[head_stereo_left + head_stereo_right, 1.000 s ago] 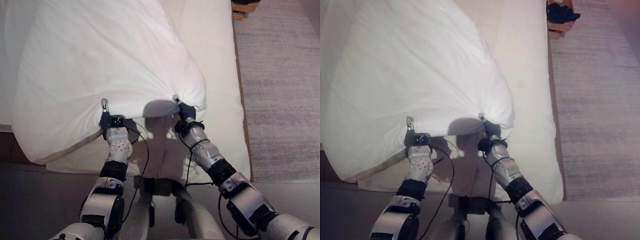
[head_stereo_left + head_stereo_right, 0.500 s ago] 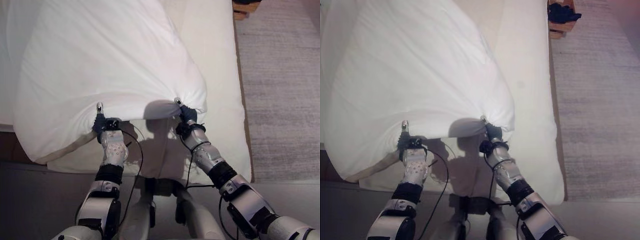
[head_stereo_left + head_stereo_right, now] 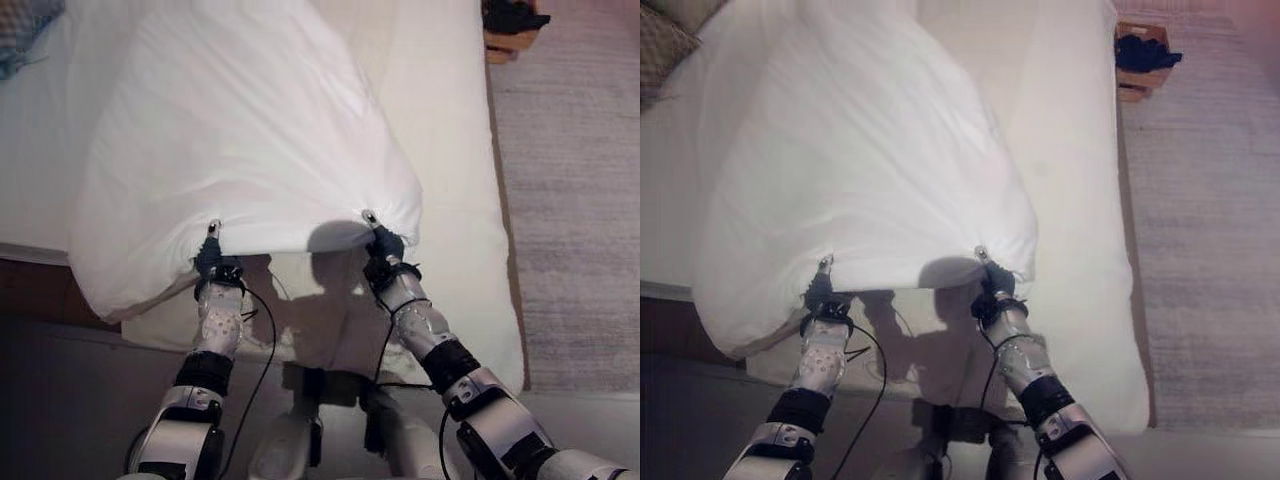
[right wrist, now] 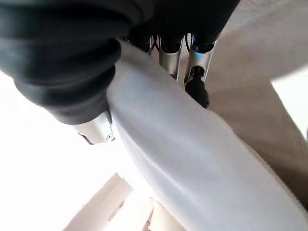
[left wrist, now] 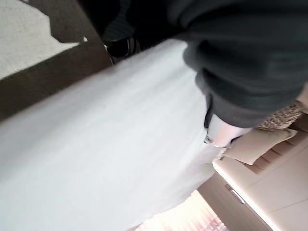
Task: Make the bed
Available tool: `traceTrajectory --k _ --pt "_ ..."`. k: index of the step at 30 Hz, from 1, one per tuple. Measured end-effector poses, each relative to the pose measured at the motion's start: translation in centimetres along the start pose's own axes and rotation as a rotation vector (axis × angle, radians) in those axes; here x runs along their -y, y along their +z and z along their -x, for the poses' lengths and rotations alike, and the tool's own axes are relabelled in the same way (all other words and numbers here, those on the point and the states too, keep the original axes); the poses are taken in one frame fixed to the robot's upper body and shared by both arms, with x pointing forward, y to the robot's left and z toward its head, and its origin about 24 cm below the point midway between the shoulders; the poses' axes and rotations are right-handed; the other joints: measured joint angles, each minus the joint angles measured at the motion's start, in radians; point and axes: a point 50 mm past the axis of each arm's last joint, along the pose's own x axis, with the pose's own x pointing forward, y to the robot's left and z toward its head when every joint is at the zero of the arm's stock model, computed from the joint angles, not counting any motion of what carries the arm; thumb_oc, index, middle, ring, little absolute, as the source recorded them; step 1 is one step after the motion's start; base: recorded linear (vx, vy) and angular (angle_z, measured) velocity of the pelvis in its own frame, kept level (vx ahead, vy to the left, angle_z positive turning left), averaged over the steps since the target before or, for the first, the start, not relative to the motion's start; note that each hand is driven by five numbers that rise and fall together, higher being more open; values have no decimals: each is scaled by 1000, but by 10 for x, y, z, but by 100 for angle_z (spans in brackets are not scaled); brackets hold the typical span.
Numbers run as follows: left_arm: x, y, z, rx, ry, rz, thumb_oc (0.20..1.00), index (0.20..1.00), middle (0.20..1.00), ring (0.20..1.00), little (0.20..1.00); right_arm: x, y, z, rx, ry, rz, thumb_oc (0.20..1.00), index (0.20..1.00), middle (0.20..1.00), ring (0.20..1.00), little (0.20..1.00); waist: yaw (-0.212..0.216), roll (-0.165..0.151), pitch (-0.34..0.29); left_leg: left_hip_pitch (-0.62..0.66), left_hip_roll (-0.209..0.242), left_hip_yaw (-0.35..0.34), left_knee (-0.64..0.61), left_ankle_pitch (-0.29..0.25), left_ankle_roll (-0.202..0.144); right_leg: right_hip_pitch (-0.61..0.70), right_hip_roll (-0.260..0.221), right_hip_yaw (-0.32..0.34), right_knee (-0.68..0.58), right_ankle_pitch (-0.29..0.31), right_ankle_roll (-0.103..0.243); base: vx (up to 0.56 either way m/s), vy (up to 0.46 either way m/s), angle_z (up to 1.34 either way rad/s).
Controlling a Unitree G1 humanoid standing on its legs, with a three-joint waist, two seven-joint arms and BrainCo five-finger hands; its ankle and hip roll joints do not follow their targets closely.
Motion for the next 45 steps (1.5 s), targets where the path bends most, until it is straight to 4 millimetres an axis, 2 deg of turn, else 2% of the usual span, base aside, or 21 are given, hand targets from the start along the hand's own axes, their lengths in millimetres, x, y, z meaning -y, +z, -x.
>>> traceTrajectory --k 4,8,10,12,13,14,15,16,17,19,22,25,27,28,31,34,36,39,42,44,45 --pt "4 -4 2 -13 -20 10 200 200 200 200 200 9 -7 5 -18 -40 -88 200 200 200 200 200 -20 -4 -2 -56 6 -14 172 -82 -42 -2 -68 9 85 -68 -41 6 246 64" --pt "6 -7 2 -21 -23 10 200 200 200 200 200 16 -11 8 -31 -55 -120 200 200 200 200 200 -47 -16 -7 -37 223 -53 189 -132 -125 27 -131 94 100 -71 -20 127 486 16" --pt "3 -12 5 -38 -17 9 200 200 200 200 200 22 -12 11 -38 -70 -128 200 200 200 200 200 -48 -15 -22 -4 309 -62 145 -138 -135 35 -159 140 117 -78 47 101 575 -28" --pt "-3 -17 8 -51 2 11 200 200 200 200 200 29 -18 15 -54 -89 -131 200 200 200 200 200 -50 0 -71 42 252 -162 160 -131 -114 28 -201 174 101 -40 108 -7 513 -72" --pt "-6 -20 10 -60 12 17 200 200 200 200 200 33 -19 17 -59 -98 -136 200 200 200 200 200 -56 15 -94 43 234 -134 189 -174 -138 30 -211 181 84 -23 133 -152 906 -62" --pt "-7 -25 12 -74 18 16 200 200 200 200 200 40 -27 23 -78 -130 -153 200 200 200 200 200 -75 -28 -113 37 185 -64 209 -187 -200 39 -290 155 55 19 141 -244 746 -35" --pt "-10 -28 13 -81 26 13 200 200 200 200 200 46 -32 27 -92 -152 -160 200 200 200 200 200 -76 -52 -123 28 141 -51 236 -201 -175 11 -320 140 45 108 138 -336 994 -76" --pt "-22 -29 18 -87 57 4 200 200 200 200 200 44 -37 29 -107 -158 -177 200 200 200 200 200 -52 -65 -135 8 85 31 283 -232 -111 -19 -371 114 -11 274 83 -202 505 -104" --pt "-27 -30 19 -91 76 -1 200 200 200 200 200 43 -40 30 -112 -162 -186 200 200 200 200 200 -44 -59 -132 -4 84 66 300 -242 -87 -32 -402 58 -15 301 69 -170 446 -92" --pt "-33 -37 22 -109 105 3 200 200 200 200 200 53 -49 37 -140 -203 -191 200 200 200 200 200 -40 -36 -153 -34 70 93 315 -230 -30 -20 -375 -62 154 149 100 -148 543 -4" --pt "-49 -29 29 -81 133 20 200 200 200 200 200 40 -56 40 -149 -169 -277 200 200 200 200 200 -4 -33 -159 22 62 54 204 -161 3 54 -174 -39 405 -99 82 -78 502 -7" --pt "-54 -17 28 -45 147 17 200 200 200 200 200 32 -61 39 -178 -121 -255 200 200 200 200 200 -4 -13 -166 72 37 12 95 -100 23 116 -16 -45 300 -182 53 -61 331 -30" --pt "-46 -16 23 -32 123 1 200 200 200 200 200 35 -61 39 -185 -125 -235 200 200 200 200 200 -40 -15 -168 81 -11 -25 59 -61 31 214 81 76 37 -124 51 -66 191 49" --pt "-43 -20 24 -45 116 -2 200 200 200 200 200 42 -59 39 -183 -140 -210 200 200 200 200 200 -53 -7 -171 91 -38 -47 27 -39 29 258 76 70 -28 -82 -70 -36 162 71" --pt "-36 -37 29 -88 106 30 200 200 200 200 200 56 -49 38 -152 -168 -171 200 200 200 200 200 -68 20 -186 97 -51 -63 -18 -10 -14 265 58 43 -33 -74 -64 -24 282 67" --pt "-36 -45 32 -113 113 34 200 200 200 200 200 66 -48 41 -151 -194 -146 200 200 200 200 200 -90 17 -182 -6 -44 19 181 -105 -143 267 -2 4 -11 -80 -56 -18 296 61" --pt "-39 -43 30 -115 124 23 200 200 200 200 200 65 -52 42 -164 -200 -156 200 200 200 200 200 -94 -2 -175 -52 -16 42 294 -118 -147 261 -41 1 17 -95 -31 95 332 20" --pt "-46 -44 31 -121 148 8 200 200 200 200 200 68 -57 45 -183 -217 -158 200 200 200 200 200 -101 1 -182 -51 133 -57 307 -158 -140 258 -74 47 52 -116 5 155 513 -23" --pt "-48 -47 33 -131 167 6 200 200 200 200 200 75 -60 48 -210 -235 -145 200 200 200 200 200 -87 -4 -200 -18 293 -132 275 -109 -110 206 -90 176 141 -153 85 105 569 -23" --pt "-50 -47 33 -134 174 2 200 200 200 200 200 72 -61 48 -212 -233 -151 200 200 200 200 200 -94 -9 -201 3 318 -145 263 -129 -153 200 -110 271 146 -156 135 44 634 -50" --pt "-52 -45 33 -129 181 1 200 200 200 200 200 68 -60 45 -212 -225 -155 200 200 200 200 200 -86 -17 -212 67 290 -137 205 -170 -222 155 -156 290 169 -142 185 31 797 -81"
